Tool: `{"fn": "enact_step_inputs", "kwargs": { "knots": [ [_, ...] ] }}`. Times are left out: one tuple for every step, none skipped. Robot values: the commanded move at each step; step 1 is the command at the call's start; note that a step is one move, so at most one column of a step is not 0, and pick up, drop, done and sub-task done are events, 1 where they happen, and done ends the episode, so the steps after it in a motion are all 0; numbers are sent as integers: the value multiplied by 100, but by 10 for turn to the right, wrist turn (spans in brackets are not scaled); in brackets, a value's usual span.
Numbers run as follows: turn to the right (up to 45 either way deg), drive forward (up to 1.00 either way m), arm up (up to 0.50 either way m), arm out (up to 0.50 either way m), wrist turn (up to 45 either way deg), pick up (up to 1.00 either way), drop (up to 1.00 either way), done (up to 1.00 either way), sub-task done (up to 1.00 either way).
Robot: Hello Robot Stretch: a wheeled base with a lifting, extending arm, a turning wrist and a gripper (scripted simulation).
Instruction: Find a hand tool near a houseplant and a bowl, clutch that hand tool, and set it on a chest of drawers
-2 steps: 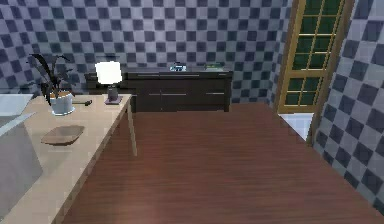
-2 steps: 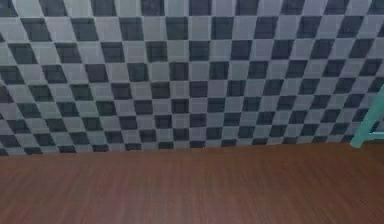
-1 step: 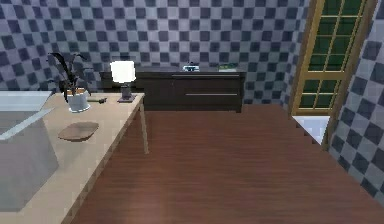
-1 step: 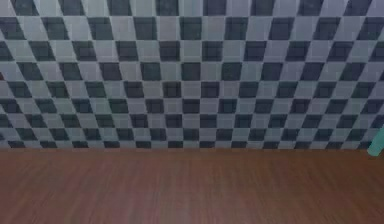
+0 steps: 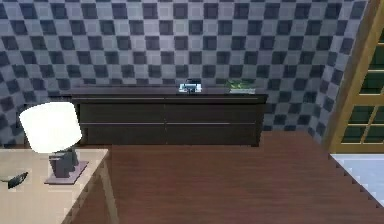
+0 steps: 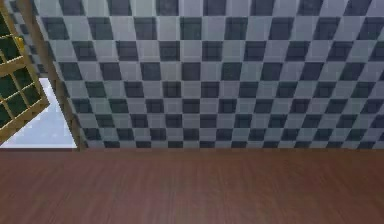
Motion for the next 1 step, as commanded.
{"fn": "enact_step_inputs", "kwargs": {
  "knots": [
    [-150, 0, 0, 0, 0, 0, 0, 0, 0]
  ]
}}
